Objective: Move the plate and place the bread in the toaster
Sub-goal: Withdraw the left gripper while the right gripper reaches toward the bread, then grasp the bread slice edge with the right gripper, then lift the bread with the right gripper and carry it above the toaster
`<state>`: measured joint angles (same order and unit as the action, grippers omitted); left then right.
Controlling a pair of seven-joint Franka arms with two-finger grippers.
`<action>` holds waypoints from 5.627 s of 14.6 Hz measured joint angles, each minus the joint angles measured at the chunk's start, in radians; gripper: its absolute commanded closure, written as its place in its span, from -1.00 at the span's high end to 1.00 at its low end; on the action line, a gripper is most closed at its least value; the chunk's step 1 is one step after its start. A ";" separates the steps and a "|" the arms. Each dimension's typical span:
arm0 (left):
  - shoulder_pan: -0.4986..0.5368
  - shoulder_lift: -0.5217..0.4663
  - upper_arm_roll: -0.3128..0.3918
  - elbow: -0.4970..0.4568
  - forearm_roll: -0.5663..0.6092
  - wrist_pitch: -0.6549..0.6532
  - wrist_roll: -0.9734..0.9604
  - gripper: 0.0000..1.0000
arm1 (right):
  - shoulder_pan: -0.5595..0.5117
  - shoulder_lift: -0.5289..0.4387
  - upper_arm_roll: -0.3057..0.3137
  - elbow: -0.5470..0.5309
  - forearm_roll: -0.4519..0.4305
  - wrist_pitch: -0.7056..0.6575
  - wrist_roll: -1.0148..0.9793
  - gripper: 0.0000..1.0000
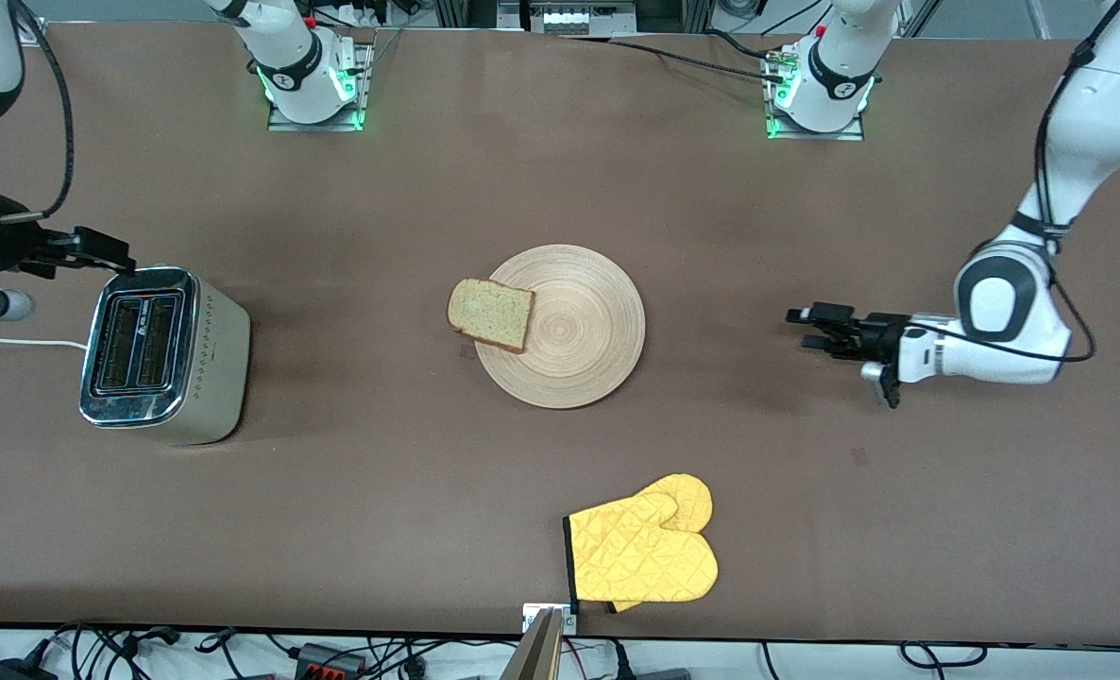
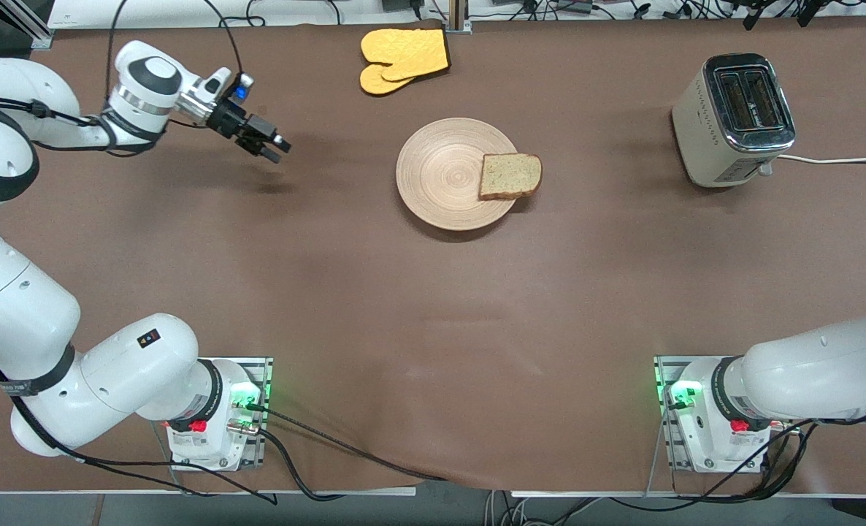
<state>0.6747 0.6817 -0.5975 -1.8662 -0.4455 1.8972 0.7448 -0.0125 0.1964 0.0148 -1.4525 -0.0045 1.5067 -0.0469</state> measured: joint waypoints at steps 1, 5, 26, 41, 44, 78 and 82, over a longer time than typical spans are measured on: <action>0.024 -0.006 0.000 0.024 0.059 -0.050 0.000 1.00 | 0.004 0.006 0.000 0.000 0.016 0.000 0.000 1.00; 0.064 -0.051 -0.003 0.175 0.294 -0.261 -0.056 1.00 | 0.012 0.053 0.001 -0.001 0.107 0.015 0.000 1.00; -0.612 -0.706 0.555 0.247 0.412 -0.209 -0.650 1.00 | 0.230 0.092 0.010 -0.546 0.779 0.755 -0.091 1.00; -0.664 -0.747 0.565 0.205 0.446 -0.274 -0.668 1.00 | 0.396 0.172 0.009 -0.721 1.131 1.005 -0.448 0.82; -0.665 -0.745 0.561 0.206 0.447 -0.274 -0.668 1.00 | 0.401 0.180 0.011 -0.723 1.220 1.004 -0.471 0.81; -0.684 -0.740 0.541 0.223 0.488 -0.274 -0.668 1.00 | 0.336 0.097 -0.027 -0.680 1.367 0.909 -0.377 -1.00; -0.685 -0.739 0.535 0.223 0.489 -0.274 -0.668 1.00 | 0.223 0.093 -0.042 -0.558 1.014 0.660 -0.192 -1.00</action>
<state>-0.0099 -0.0577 -0.0621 -1.6432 0.0431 1.6235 0.0771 0.2100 0.2889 -0.0269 -2.0102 1.0095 2.1671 -0.2385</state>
